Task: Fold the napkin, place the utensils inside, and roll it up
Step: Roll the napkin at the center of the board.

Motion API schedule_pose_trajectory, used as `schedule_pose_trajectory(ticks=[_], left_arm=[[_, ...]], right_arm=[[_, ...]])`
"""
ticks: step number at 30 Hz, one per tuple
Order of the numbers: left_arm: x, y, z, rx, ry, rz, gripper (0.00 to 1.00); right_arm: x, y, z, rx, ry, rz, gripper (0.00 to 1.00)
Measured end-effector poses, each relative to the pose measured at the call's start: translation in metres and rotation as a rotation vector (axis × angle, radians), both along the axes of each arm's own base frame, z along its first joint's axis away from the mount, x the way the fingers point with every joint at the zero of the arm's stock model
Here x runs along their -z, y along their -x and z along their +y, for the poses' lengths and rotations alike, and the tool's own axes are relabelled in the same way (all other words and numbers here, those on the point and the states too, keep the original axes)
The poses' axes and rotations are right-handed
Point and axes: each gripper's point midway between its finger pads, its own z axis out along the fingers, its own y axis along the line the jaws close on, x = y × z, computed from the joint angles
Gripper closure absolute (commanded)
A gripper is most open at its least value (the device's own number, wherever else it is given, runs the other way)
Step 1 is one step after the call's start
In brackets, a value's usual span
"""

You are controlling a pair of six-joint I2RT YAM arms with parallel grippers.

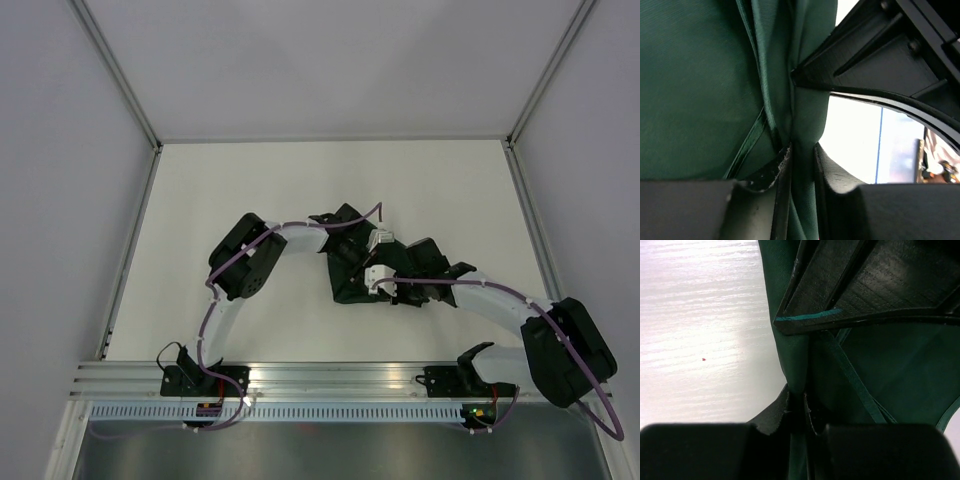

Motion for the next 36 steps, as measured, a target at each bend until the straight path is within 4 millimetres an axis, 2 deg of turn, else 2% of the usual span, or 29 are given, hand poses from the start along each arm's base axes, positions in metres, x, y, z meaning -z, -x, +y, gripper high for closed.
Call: schedule_pose_trajectory(ticks=[5,9,15,18,21,25,32,34,36], left_arm=[[-0.004,-0.017,0.005,-0.054,-0.043,-0.073,0.70],[-0.018,-0.043,0.007,-0.129,-0.057,-0.177,0.69],[-0.068,-0.113,0.024,-0.374,-0.041,-0.386,0.69],[-0.098,-0.140,0.050,-0.535,-0.035,-0.480,0.69],[-0.125,-0.159,0.079,-0.685,-0.025,-0.577,0.68],[-0.156,-0.158,0.104,-0.813,0.010,-0.700,0.66],[-0.192,-0.132,0.143,-0.953,0.101,-0.875,0.60],[-0.203,-0.124,0.151,-0.962,0.128,-0.937,0.58],[-0.216,-0.115,0.151,-0.941,0.159,-1.018,0.56]], right_arm=[[0.000,-0.008,0.005,-0.001,0.013,0.029,0.91],[0.000,-0.011,0.008,-0.001,0.025,0.065,0.92],[0.000,-0.009,0.016,-0.018,0.033,0.167,0.94],[0.001,-0.012,0.023,-0.026,0.032,0.225,0.96],[0.001,-0.016,0.031,-0.028,0.028,0.290,0.96],[0.002,-0.019,0.040,-0.024,0.023,0.380,0.97],[0.002,-0.023,0.047,0.021,0.002,0.591,0.98],[0.003,-0.024,0.047,0.038,-0.007,0.650,0.98],[0.003,-0.024,0.046,0.056,-0.014,0.714,0.98]])
